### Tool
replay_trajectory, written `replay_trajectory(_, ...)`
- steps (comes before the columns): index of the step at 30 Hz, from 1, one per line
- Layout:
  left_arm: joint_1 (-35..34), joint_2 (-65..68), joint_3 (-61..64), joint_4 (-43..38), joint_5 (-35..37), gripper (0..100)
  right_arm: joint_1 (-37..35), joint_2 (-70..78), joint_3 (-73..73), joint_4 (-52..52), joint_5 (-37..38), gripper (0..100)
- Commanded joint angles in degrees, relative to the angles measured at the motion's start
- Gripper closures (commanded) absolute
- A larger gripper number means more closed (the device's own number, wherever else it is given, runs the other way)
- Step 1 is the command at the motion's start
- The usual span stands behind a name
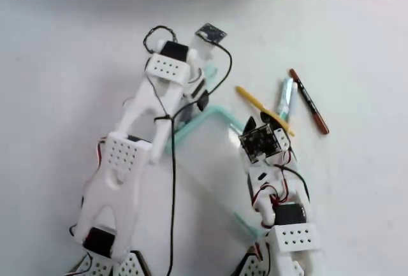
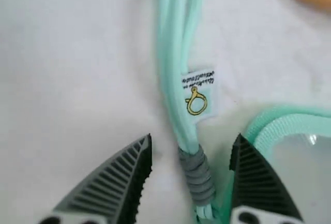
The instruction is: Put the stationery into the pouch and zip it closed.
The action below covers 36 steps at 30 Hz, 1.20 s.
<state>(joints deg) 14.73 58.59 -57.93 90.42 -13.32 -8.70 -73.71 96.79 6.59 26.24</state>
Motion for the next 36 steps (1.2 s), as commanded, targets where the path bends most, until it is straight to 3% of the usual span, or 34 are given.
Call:
replay_trajectory(1,0.48,-1.01,0.26,0.44,-0.53,75,0.40,0.40,0.09,-1.27,-0.35,91.5)
replay_trajectory(5,0.75,0.92,1.76,-1.32,-3.78,80,0.40,0.40,0.09,-1.19,-0.35,91.5)
replay_trajectory(13,0.92,4.97,-5.71,2.64,-4.31,91,0.40,0.40,0.09,-1.10,-0.35,91.5)
replay_trajectory(20,0.40,7.08,-12.31,7.74,-10.55,98,0.40,0.40,0.09,-1.10,-0.35,91.5)
replay_trajectory(29,-1.10,6.46,-33.93,12.13,-3.78,98,0.48,0.40,0.09,-1.36,-0.26,91.6)
replay_trajectory(36,-0.48,-6.81,-36.84,11.96,1.23,98,0.84,0.40,0.09,-1.36,-0.26,91.6)
